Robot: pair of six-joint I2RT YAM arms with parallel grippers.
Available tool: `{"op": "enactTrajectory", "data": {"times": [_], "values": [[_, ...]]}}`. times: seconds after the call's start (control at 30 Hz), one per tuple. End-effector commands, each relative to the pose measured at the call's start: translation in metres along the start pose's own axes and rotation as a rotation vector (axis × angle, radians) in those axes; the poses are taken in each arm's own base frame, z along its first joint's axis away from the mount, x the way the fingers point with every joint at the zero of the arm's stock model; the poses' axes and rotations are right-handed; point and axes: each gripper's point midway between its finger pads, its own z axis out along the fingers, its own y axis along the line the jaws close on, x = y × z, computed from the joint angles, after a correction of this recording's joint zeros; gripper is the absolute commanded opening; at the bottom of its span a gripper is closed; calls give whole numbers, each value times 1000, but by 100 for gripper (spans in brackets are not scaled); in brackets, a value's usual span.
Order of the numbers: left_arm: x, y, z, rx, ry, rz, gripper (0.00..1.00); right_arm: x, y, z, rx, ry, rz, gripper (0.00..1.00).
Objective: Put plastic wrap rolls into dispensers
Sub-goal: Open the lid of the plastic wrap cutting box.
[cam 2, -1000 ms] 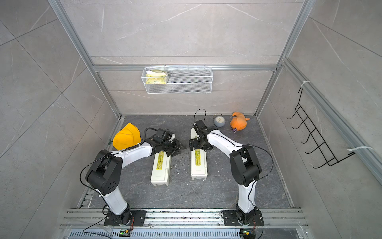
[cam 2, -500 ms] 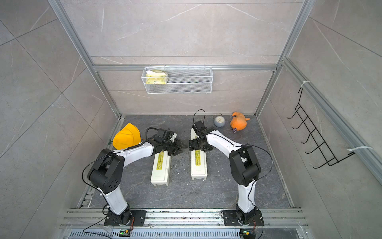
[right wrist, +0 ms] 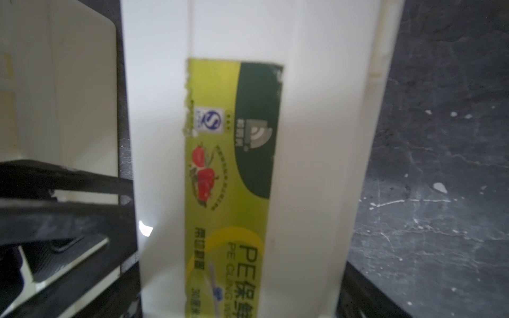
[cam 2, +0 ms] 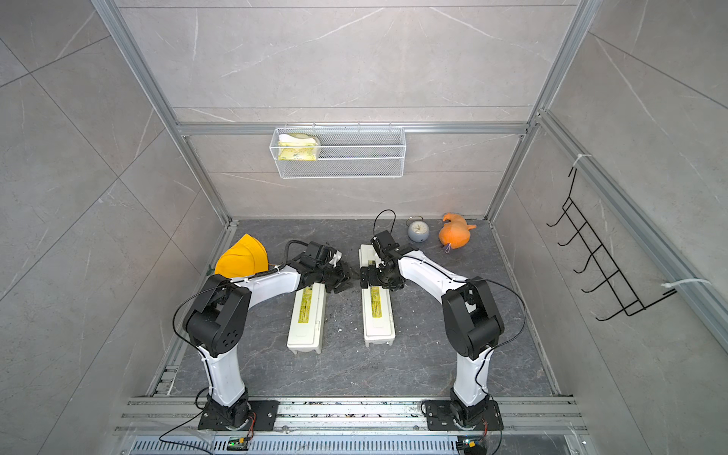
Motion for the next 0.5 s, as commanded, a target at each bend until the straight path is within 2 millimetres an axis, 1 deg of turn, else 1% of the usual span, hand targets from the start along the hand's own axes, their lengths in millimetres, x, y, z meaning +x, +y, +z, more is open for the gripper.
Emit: {"op": "enactTrajectory", "data": {"times": [0.0, 0.13, 0.23, 0.33, 0.47], "values": [[-7, -18, 5, 67, 23, 20, 53, -4, 30, -20, -136, -29, -13, 94], [-7, -19, 16, 100, 51, 12, 55, -3, 33, -23, -157, -29, -17, 95], [-7, -31, 17, 143, 65, 29, 58, -1, 34, -23, -158, -20, -30, 99], [-8, -48, 12, 172, 65, 70, 60, 1, 24, -22, -98, -12, -42, 99], [-8, -58, 4, 184, 58, 91, 61, 3, 7, -23, 9, -5, -64, 100]]}}
